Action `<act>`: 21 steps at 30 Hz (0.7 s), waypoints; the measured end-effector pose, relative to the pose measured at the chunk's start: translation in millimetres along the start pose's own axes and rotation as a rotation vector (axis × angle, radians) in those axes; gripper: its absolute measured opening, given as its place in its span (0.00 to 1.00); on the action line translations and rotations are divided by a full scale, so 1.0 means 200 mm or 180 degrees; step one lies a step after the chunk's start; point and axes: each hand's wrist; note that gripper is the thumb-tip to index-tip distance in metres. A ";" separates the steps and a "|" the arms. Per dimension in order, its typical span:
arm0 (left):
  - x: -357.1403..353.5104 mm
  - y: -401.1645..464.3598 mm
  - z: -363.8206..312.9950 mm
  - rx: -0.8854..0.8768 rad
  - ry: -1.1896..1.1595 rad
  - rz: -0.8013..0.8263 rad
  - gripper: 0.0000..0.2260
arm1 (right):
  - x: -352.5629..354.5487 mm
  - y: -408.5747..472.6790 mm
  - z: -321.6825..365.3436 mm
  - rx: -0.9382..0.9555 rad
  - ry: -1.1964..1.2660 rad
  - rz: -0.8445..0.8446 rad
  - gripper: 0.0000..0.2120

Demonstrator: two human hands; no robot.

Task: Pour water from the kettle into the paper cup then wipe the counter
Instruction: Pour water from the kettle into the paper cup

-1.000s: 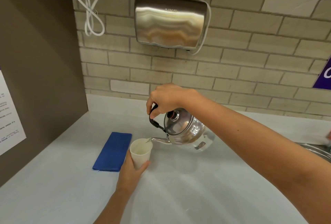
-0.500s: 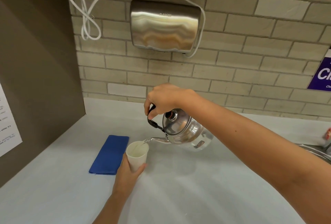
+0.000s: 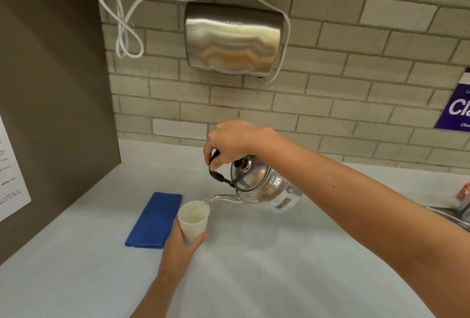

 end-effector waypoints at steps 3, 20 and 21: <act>0.00 0.00 0.00 0.0014 0.0002 0.0007 0.35 | 0.00 0.01 0.01 0.0027 -0.0038 0.0006 0.10; 0.01 0.00 0.00 -0.0024 -0.0064 -0.0003 0.31 | 0.00 0.04 0.04 0.0046 -0.0157 -0.0015 0.10; 0.01 0.00 0.00 -0.0023 -0.0066 -0.0002 0.32 | 0.00 0.04 0.04 0.0050 -0.0175 -0.0016 0.10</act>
Point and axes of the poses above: each hand's wrist, its own y-axis towards the middle knuckle, its own x-axis out of the back of the hand, z = x × y, and after that the axes turned 8 degrees about -x, right-handed
